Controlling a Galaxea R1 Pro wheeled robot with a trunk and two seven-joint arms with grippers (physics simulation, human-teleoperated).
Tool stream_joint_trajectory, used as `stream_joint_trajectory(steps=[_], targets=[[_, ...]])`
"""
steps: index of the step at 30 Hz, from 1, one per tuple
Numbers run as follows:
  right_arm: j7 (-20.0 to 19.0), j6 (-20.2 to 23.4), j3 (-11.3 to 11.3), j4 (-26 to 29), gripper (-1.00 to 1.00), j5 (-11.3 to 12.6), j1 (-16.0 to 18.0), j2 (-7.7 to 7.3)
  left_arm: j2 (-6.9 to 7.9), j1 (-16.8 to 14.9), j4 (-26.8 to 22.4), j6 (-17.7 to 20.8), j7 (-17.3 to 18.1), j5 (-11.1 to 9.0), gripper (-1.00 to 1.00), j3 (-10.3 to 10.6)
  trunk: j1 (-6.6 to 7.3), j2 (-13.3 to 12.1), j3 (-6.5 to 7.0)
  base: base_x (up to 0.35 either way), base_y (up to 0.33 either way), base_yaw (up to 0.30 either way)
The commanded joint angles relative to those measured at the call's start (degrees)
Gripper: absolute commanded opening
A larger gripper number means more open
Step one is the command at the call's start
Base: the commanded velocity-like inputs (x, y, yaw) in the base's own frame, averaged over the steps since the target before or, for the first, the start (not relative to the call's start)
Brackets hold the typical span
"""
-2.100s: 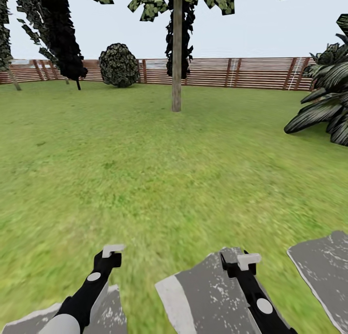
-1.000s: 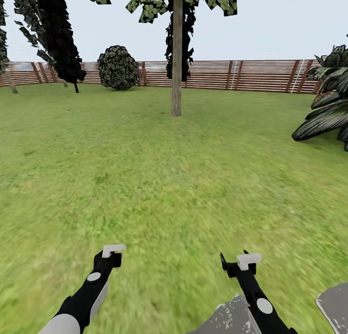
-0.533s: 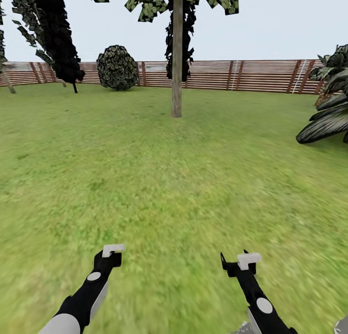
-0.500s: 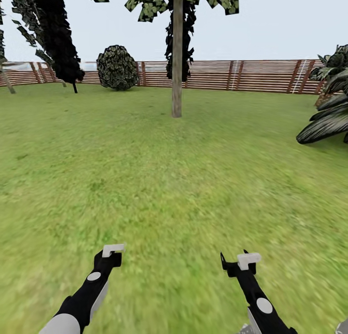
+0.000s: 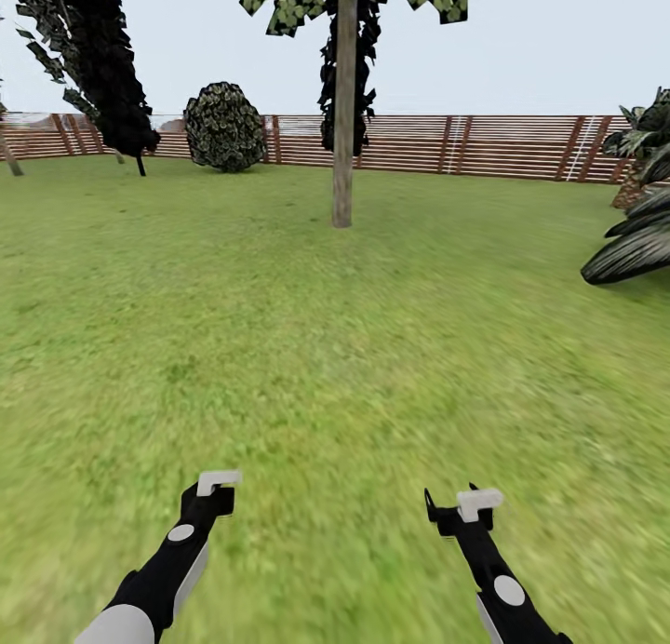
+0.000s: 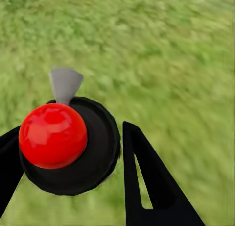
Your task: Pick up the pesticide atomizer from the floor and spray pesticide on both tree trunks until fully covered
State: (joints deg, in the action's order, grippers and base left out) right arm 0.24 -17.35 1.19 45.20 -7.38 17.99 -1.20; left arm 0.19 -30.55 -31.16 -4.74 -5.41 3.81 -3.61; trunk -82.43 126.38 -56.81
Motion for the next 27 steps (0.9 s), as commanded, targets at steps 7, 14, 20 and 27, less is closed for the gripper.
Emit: stream_joint_trajectory(steps=[7, 14, 20, 27], targets=[[0.0, -0.1, 0.1, -0.6, 1.00, -0.6, 0.0, 0.01, -0.02, 0.0, 0.1, -0.2, -0.1, 0.4, -1.00, -0.1, -0.02, 0.0, -0.05, 0.318, 0.147, 0.000], [0.0, -0.1, 0.1, -1.4, 1.00, -0.5, 0.0, 0.05, -0.02, 0.0, 0.1, -0.2, -0.1, 0.4, -1.00, -0.2, -0.02, 0.0, -0.05, 0.317, 0.149, 0.000], [0.0, -0.1, 0.1, -1.4, 1.00, -0.5, 0.0, 0.06, -0.02, 0.0, 0.1, -0.2, -0.1, 0.4, -1.00, -0.2, -0.02, 0.0, -0.05, 0.317, 0.148, 0.000], [0.0, -0.1, 0.1, -1.4, 1.00, -0.5, 0.0, 0.04, -0.02, 0.0, 0.1, -0.2, -0.1, 0.4, -1.00, -0.1, -0.02, 0.0, -0.05, 0.317, 0.142, 0.000]])
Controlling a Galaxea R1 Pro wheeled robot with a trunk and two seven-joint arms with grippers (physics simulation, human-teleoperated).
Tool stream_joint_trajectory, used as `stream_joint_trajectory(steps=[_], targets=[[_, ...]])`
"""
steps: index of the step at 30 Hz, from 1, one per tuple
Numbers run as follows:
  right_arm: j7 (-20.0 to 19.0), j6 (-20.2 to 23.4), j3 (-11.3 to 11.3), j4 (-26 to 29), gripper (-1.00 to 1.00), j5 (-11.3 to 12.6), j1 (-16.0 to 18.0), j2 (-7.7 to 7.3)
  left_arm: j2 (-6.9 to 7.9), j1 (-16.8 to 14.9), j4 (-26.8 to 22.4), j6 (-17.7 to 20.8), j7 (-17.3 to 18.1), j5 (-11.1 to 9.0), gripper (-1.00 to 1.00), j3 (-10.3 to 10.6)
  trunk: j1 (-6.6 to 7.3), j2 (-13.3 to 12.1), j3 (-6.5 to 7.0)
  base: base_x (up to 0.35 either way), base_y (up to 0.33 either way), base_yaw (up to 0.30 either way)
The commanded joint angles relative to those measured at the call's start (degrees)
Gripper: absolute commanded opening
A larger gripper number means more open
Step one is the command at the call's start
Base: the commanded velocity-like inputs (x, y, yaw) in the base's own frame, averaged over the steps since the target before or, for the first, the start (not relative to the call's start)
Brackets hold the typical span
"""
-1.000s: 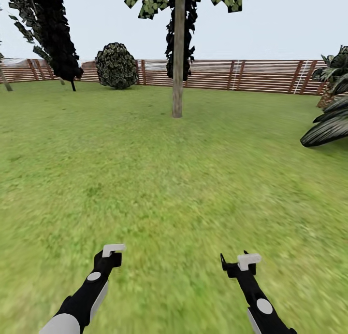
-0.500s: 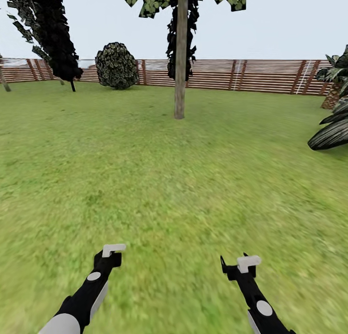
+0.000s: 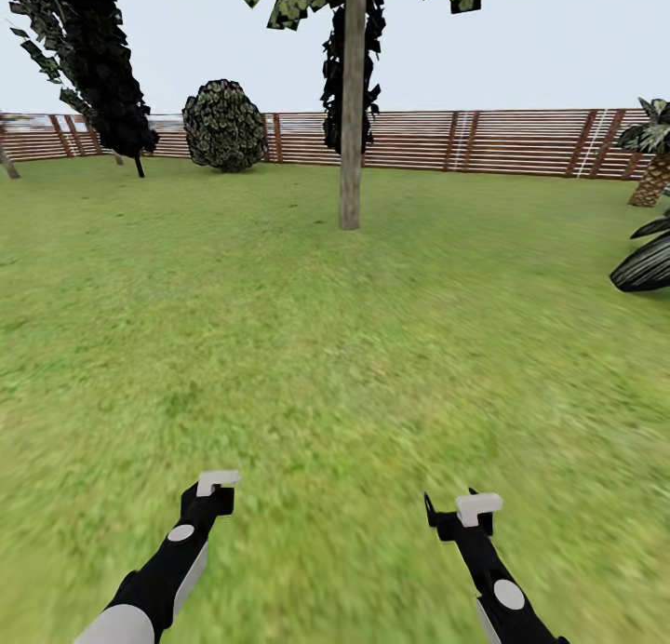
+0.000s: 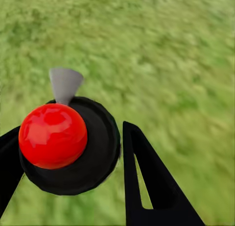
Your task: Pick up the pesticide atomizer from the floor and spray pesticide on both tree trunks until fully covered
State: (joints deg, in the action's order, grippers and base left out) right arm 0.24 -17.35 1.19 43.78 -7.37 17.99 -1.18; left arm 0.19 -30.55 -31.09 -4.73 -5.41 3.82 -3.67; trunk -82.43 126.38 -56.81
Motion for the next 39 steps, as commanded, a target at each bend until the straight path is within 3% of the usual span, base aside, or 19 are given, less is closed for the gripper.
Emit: stream_joint_trajectory(steps=[1, 22, 39], targets=[[0.0, -0.1, 0.1, 0.0, 1.00, -0.5, 0.0, 0.03, -0.02, 0.0, 0.1, -0.2, -0.1, 0.4, -1.00, -0.1, -0.02, 0.0, -0.05, 0.317, 0.138, 0.000], [0.0, -0.1, 0.1, 0.0, 1.00, -0.5, 0.0, 0.02, -0.09, 0.0, 0.1, -0.2, -0.1, 0.4, -1.00, 0.2, -0.02, 0.0, -0.05, 0.330, 0.073, -0.004], [0.0, -0.1, 0.1, 0.0, 1.00, -0.5, 0.0, 0.04, -0.10, 0.0, 0.1, -0.2, -0.1, 0.5, -1.00, 0.2, -0.02, 0.0, -0.05, 0.332, 0.132, -0.240]])
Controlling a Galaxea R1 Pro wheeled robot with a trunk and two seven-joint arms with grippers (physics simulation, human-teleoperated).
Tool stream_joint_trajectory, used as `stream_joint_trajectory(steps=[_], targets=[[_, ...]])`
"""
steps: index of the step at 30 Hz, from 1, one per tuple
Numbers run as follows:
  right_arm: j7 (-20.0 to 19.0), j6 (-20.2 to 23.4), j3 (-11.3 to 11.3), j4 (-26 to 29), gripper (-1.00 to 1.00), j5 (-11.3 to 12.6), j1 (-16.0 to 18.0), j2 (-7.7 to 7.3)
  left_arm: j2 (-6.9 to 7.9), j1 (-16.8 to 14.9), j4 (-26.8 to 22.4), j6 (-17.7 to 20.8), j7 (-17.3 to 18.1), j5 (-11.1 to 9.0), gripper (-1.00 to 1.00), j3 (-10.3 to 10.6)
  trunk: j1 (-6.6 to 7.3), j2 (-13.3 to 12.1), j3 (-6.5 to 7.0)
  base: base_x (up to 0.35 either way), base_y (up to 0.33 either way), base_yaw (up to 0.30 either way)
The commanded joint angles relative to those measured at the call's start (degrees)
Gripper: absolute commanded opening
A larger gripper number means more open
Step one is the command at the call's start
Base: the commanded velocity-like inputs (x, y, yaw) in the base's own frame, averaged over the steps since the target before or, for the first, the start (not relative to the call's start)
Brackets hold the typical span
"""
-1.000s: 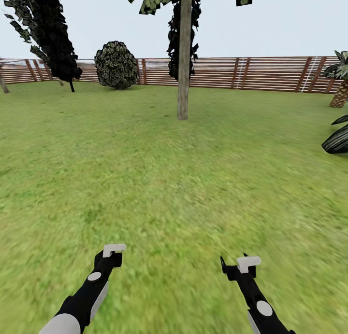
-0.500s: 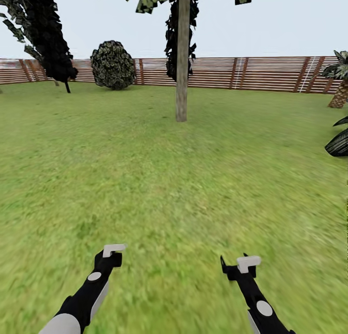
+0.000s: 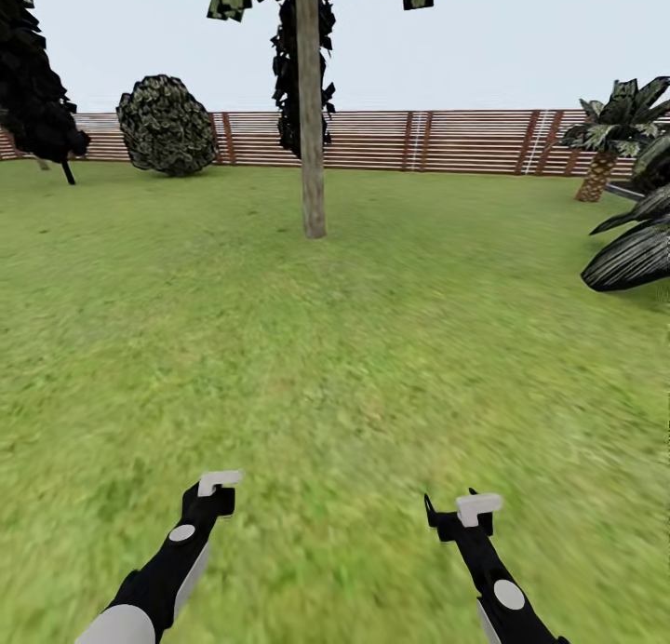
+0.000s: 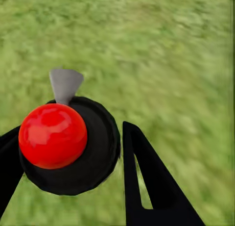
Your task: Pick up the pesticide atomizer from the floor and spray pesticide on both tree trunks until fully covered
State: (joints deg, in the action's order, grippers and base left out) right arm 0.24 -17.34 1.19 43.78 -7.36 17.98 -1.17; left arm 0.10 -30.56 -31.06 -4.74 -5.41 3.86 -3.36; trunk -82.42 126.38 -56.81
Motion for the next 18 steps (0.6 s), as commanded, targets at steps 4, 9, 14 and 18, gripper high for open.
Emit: stream_joint_trajectory(steps=[4, 9, 14, 18], targets=[[0.0, -0.2, 0.1, -0.1, 1.00, -0.6, 0.0, 0.02, 0.00, 0.0, 0.0, -0.2, -0.1, 0.4, -1.00, -0.1, -0.02, 0.0, -0.05, 0.331, 0.122, -0.080], [0.0, -0.2, 0.1, -0.1, 1.00, -0.6, 0.0, 0.02, -0.01, 0.0, 0.0, -0.2, -0.1, 0.4, -1.00, -0.1, -0.02, 0.0, -0.05, 0.333, 0.094, -0.007], [0.0, -0.2, 0.1, -0.1, 1.00, -0.6, 0.0, 0.02, -0.01, 0.0, 0.0, -0.2, -0.1, 0.4, -1.00, -0.1, -0.02, 0.0, -0.05, 0.335, 0.068, -0.001], [0.0, -0.2, 0.1, -0.1, 1.00, -0.6, 0.0, 0.02, -0.01, 0.0, 0.0, -0.2, -0.1, 0.4, -1.00, -0.1, -0.02, 0.0, -0.05, 0.336, 0.013, 0.000]])
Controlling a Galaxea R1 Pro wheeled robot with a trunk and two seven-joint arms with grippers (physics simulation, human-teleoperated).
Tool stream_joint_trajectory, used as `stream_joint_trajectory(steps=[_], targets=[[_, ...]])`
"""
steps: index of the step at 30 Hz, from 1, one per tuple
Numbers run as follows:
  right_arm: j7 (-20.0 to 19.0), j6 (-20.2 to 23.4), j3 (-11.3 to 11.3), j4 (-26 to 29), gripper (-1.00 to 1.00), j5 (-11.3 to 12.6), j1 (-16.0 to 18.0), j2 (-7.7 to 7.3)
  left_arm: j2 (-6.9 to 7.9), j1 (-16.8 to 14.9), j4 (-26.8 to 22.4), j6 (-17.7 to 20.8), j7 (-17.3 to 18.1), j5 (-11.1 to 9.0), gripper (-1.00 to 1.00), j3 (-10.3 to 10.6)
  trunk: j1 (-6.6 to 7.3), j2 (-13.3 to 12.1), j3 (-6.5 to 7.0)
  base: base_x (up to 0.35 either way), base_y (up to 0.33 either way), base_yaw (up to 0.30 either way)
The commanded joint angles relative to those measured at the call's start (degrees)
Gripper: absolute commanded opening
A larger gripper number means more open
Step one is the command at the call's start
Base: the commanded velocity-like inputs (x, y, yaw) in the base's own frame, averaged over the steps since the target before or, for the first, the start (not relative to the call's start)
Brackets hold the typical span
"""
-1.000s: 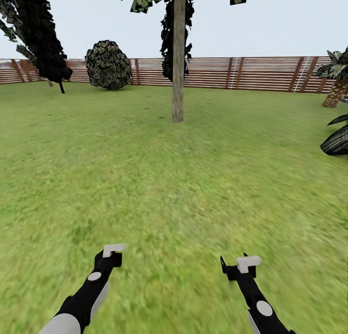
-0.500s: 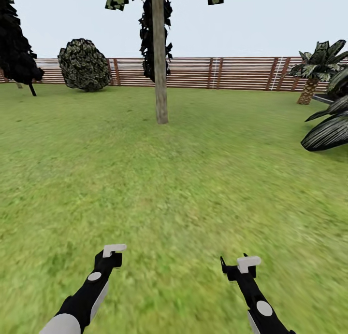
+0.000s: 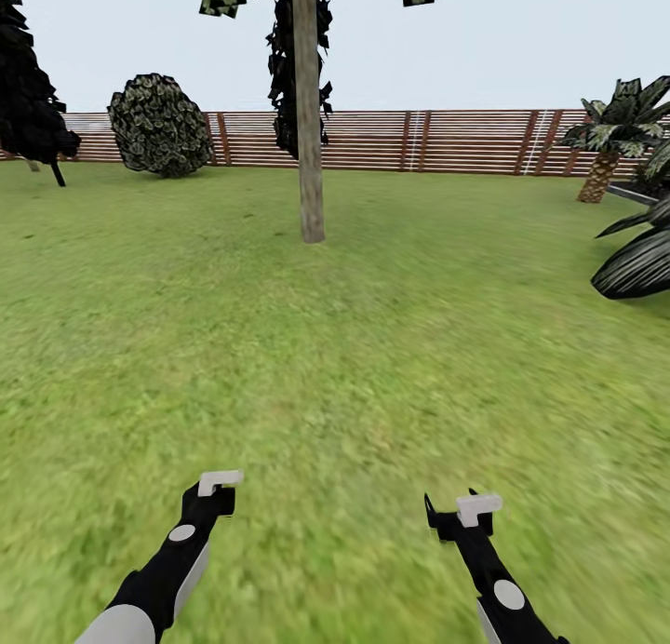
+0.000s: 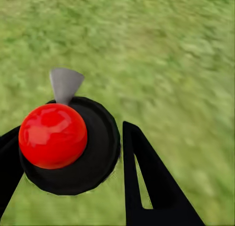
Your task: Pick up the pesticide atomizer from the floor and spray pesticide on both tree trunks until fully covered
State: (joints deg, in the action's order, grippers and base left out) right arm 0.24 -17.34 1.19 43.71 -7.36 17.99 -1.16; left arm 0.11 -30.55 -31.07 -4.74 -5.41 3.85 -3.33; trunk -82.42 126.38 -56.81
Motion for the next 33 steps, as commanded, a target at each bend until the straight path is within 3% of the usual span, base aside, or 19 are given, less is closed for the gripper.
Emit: stream_joint_trajectory(steps=[1, 33], targets=[[0.0, -0.2, 0.1, 0.0, 1.00, -0.6, 0.0, 0.02, -0.02, 0.0, 0.0, -0.2, -0.1, 0.4, -1.00, -0.1, -0.02, 0.0, -0.05, 0.336, 0.003, 0.000], [0.0, -0.2, 0.1, 0.0, 1.00, -0.6, 0.0, 0.02, -0.02, 0.0, 0.0, -0.2, -0.1, 0.5, -1.00, 0.0, -0.02, 0.0, -0.05, 0.337, 0.000, 0.000]])
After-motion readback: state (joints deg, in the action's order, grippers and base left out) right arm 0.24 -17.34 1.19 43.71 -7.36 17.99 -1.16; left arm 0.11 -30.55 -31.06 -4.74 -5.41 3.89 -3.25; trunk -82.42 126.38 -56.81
